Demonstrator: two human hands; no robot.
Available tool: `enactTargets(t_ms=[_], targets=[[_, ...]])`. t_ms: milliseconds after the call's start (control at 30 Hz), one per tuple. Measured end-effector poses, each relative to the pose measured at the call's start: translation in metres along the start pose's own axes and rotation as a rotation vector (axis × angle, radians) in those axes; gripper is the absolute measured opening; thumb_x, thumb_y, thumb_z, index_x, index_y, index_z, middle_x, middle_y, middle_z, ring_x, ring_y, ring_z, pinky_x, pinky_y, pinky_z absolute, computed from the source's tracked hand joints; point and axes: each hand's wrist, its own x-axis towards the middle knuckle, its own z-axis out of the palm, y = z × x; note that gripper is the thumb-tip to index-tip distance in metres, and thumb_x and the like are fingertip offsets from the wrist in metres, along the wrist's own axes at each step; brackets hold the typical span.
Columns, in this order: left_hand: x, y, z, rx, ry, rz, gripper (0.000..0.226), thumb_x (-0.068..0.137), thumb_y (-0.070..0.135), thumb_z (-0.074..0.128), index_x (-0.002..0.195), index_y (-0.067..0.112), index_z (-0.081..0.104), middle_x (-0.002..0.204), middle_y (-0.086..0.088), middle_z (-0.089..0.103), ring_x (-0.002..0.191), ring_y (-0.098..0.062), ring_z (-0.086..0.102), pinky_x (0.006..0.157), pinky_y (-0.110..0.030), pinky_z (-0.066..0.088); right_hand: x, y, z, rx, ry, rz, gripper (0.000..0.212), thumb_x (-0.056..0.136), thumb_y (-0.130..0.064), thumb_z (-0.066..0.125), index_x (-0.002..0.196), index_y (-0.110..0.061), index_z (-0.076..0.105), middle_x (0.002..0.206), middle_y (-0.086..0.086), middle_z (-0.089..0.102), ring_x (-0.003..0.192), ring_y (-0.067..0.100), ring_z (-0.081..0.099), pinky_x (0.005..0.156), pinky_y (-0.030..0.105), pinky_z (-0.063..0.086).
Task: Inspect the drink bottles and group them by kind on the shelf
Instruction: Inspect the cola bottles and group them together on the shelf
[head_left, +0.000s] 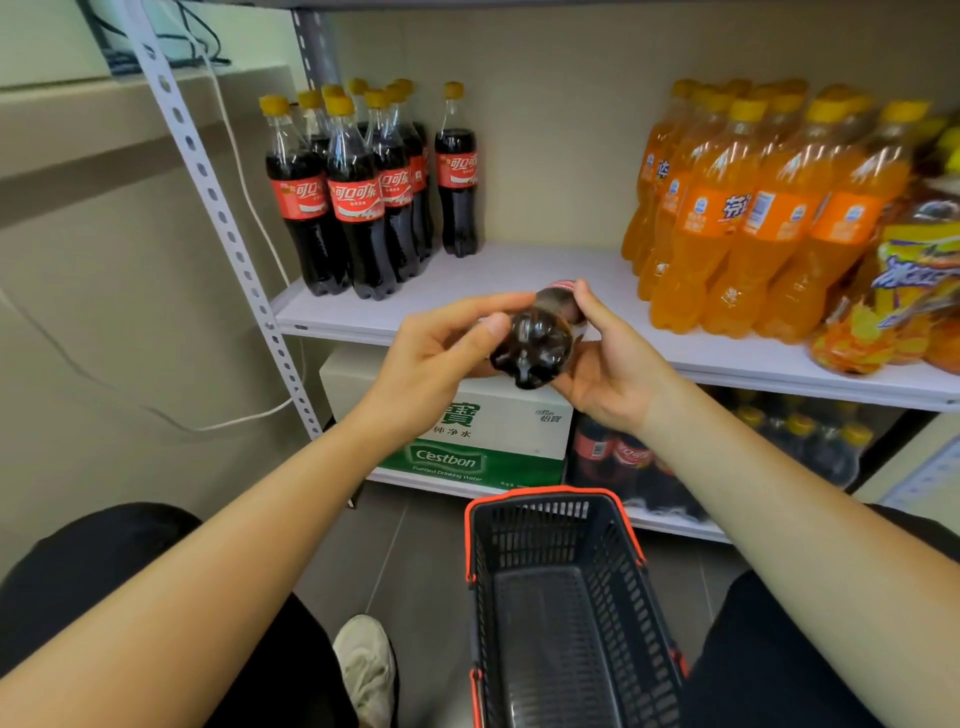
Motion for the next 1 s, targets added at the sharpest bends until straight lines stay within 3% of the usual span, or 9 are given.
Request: enactTargets(t_ms=[100,167,267,400,533,633,767,900,1000], targets=[[0.004,-0.007,-0.005,-0.079,-0.009,-0.126,0.028,0.102,0.027,0.055,0.111,0.008,0.073,0.118,-0.007,0.074,0.11,-0.027,0.07,0.083,-0.044,0.062,0.003,-0.001,-0.003,-0.07,0.039,-0.06,0.066,0.088,-0.044,0.072,0.137,-0.003,0.055,0.121,0.02,0.072,0.106,0.033,0.074,0.073,0.043,0.063],[0.006,-0.012,-0.007,-0.041,-0.003,-0.185,0.02,0.09,0.027,0.066,0.103,0.013,0.073,0.11,-0.006,0.076,0.099,-0.024,0.072,0.083,-0.048,0.06,0.004,-0.003,-0.005,-0.114,0.037,-0.107,0.066,0.079,-0.042,0.078,0.13,-0.004,0.058,0.111,0.02,0.076,0.102,0.034,0.075,0.074,0.044,0.063],[0.01,-0.019,-0.002,0.128,0.011,-0.206,0.041,0.072,0.03,0.083,0.111,0.022,0.069,0.101,0.007,0.072,0.086,-0.014,0.072,0.073,-0.036,0.06,0.005,-0.004,-0.006,-0.245,0.047,-0.192,0.057,0.082,-0.039,0.077,0.127,-0.006,0.061,0.116,0.018,0.074,0.104,0.032,0.074,0.078,0.044,0.063],[0.016,-0.033,0.004,0.381,0.033,-0.19,0.07,0.062,0.044,0.09,0.125,0.037,0.059,0.109,0.01,0.065,0.087,-0.004,0.068,0.071,-0.025,0.06,0.008,-0.003,-0.004,-0.397,0.051,-0.327,0.046,0.084,-0.03,0.078,0.126,-0.013,0.065,0.117,0.011,0.075,0.104,0.03,0.074,0.086,0.046,0.061],[0.03,-0.053,0.003,0.499,0.016,-0.138,0.068,0.067,0.048,0.086,0.127,0.036,0.057,0.112,0.015,0.067,0.093,0.001,0.067,0.076,-0.025,0.059,0.013,-0.004,0.004,-0.494,0.059,-0.437,0.046,0.083,-0.02,0.081,0.125,-0.015,0.064,0.114,0.009,0.076,0.104,0.027,0.074,0.093,0.048,0.058],[0.042,-0.066,-0.008,0.498,-0.022,-0.13,0.066,0.069,0.057,0.08,0.128,0.042,0.056,0.113,0.015,0.068,0.099,0.0,0.067,0.085,-0.031,0.059,0.022,-0.01,0.007,-0.572,0.064,-0.494,0.047,0.082,-0.014,0.083,0.124,-0.019,0.064,0.11,0.005,0.077,0.102,0.02,0.075,0.091,0.04,0.059],[0.053,-0.092,-0.04,0.816,-0.052,-0.16,0.076,0.072,0.08,0.06,0.135,0.038,0.059,0.131,0.017,0.064,0.122,-0.007,0.056,0.101,-0.041,0.049,0.04,-0.028,0.016,-0.695,0.064,-0.554,0.05,0.079,-0.01,0.085,0.122,-0.022,0.063,0.109,0.003,0.077,0.1,0.013,0.074,0.086,0.027,0.059],[0.055,-0.118,-0.059,1.115,0.006,-0.097,0.058,0.086,0.074,0.058,0.13,0.037,0.066,0.138,0.013,0.061,0.13,-0.017,0.048,0.107,-0.04,0.035,0.068,-0.045,0.031,-0.775,0.038,-0.587,0.051,0.078,-0.008,0.085,0.119,-0.027,0.061,0.107,-0.001,0.076,0.096,0.005,0.073,0.078,0.018,0.058],[0.06,-0.129,-0.067,1.147,0.13,-0.115,0.056,0.087,0.076,0.053,0.125,0.038,0.068,0.137,0.011,0.062,0.129,-0.02,0.049,0.112,-0.047,0.031,0.096,-0.053,0.046,-0.832,0.035,-0.618,0.053,0.078,-0.003,0.085,0.121,-0.019,0.058,0.113,0.008,0.074,0.097,0.011,0.072,0.086,0.023,0.058]])
